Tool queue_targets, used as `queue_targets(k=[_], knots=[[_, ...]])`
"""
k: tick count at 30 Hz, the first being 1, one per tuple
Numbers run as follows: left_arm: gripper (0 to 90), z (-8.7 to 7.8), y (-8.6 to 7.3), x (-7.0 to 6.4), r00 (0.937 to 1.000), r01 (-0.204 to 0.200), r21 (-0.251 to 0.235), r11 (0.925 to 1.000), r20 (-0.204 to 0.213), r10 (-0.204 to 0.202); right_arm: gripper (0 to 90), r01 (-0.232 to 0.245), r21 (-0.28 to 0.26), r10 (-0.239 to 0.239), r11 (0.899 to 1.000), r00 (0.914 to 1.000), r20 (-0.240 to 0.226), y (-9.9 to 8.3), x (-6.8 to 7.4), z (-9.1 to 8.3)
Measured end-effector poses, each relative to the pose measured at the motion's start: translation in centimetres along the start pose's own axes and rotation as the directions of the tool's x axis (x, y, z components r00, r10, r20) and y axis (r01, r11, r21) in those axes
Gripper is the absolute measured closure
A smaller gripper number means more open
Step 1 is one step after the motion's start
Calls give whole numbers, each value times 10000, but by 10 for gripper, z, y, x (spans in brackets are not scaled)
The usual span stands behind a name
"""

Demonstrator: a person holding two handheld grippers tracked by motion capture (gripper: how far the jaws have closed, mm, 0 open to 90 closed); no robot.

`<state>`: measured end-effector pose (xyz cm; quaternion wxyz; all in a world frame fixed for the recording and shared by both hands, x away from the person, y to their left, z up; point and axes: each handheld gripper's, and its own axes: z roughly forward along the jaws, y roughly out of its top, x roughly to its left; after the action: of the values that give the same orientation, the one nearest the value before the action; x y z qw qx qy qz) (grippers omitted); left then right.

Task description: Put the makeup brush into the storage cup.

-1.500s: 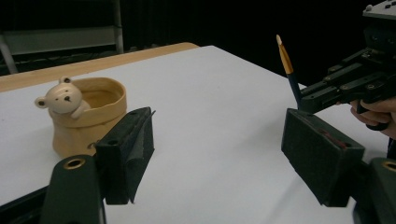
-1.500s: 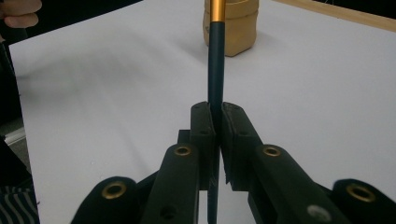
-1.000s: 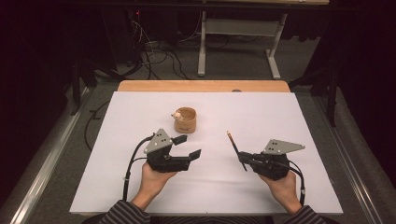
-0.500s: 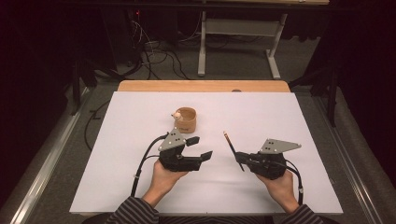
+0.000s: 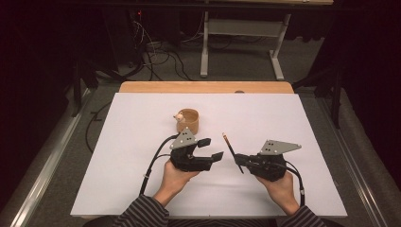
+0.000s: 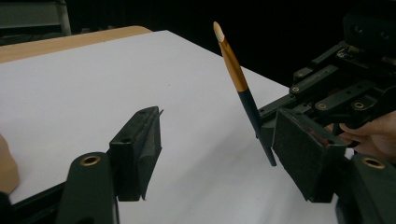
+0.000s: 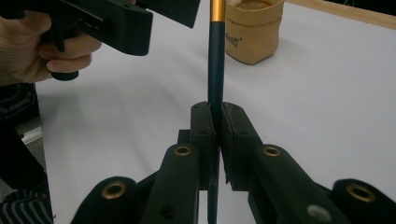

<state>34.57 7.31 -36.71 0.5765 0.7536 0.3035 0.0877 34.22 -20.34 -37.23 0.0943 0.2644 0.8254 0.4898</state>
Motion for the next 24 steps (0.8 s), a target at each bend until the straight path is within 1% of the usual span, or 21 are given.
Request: queue_targets(k=[3, 5, 12, 16, 21, 23, 24], knots=[[343, 3, 0, -1, 10000, 3, 32, 10000, 66, -3, 860, 13, 9, -13, 10000, 10000, -29, 0, 1, 1], [365, 5, 1, -2, 9999, -2, -4, 10000, 156, 2, 860, 62, 4, -62, 10000, 10000, -62, 1, 2, 2], [410, 7, 2, -2, 9997, 5, -15, 10000, 258, -5, 860, 95, 20, -95, 10000, 9999, -109, 2, 4, 4], [459, 8, 2, -1, 9993, 77, -48, 10000, 368, -75, 860, 171, 42, -170, 9998, 9997, -185, 4, 5, 7], [494, 10, 2, -2, 9987, 89, -32, 10000, 497, -88, 860, 292, 53, -290, 9996, 9993, -242, 5, 8, 10], [514, 10, 2, -2, 9985, 113, -63, 9999, 542, -110, 861, 304, 77, -302, 9995, 9992, -276, 6, 9, 11], [530, 10, 2, -3, 9979, 114, -150, 9998, 637, -104, 860, 316, 102, -313, 9994, 9991, -297, 6, 10, 12]])
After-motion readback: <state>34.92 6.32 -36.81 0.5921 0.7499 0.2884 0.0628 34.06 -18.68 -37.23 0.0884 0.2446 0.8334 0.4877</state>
